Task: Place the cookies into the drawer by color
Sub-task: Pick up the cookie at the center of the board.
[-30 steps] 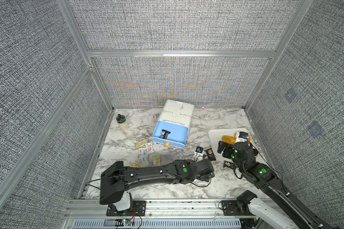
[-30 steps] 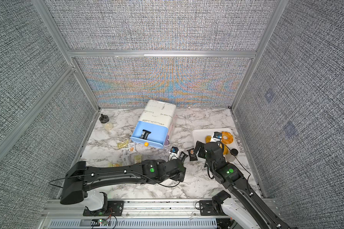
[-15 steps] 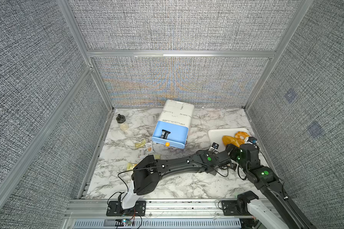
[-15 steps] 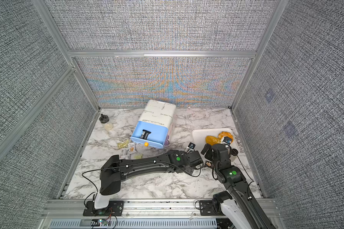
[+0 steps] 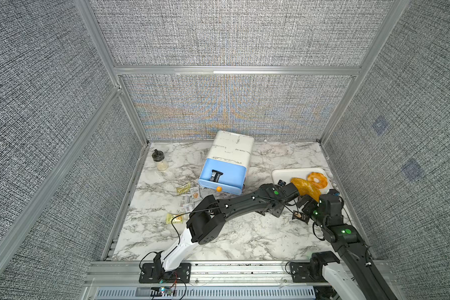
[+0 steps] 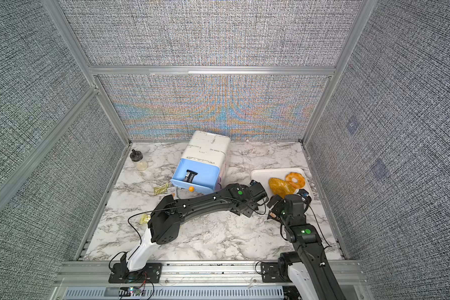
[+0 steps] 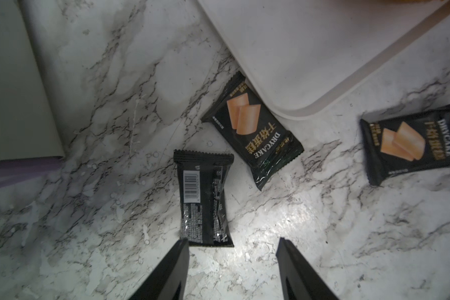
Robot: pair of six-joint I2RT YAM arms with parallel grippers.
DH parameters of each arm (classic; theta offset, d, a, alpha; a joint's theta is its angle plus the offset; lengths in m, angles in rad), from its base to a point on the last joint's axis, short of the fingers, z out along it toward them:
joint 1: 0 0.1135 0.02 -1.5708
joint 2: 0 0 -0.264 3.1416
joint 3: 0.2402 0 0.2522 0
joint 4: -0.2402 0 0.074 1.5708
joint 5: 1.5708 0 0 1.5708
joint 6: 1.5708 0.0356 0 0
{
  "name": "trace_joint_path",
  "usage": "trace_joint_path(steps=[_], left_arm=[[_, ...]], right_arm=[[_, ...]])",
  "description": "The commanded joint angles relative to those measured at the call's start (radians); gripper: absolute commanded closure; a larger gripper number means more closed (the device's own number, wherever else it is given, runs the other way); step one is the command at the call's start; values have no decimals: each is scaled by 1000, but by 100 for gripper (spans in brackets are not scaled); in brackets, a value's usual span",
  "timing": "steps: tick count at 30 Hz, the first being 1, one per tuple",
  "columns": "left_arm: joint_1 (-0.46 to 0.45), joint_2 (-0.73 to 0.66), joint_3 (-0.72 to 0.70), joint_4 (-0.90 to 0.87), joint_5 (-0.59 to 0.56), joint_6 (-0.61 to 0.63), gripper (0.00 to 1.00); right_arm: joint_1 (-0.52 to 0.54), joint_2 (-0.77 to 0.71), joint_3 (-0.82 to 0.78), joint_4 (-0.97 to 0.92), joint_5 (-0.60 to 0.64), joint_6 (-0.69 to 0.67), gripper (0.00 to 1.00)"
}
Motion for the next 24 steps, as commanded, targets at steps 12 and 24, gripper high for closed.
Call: trace_joint_path(steps=[12,24], left_arm=[[70,90,10,-4,55,31,33],[73,87,-37,28,100,15,46]], right_arm=[[-14,0,-26,-38,26,74,1],[-25,14,-24,-57,35,94,1]])
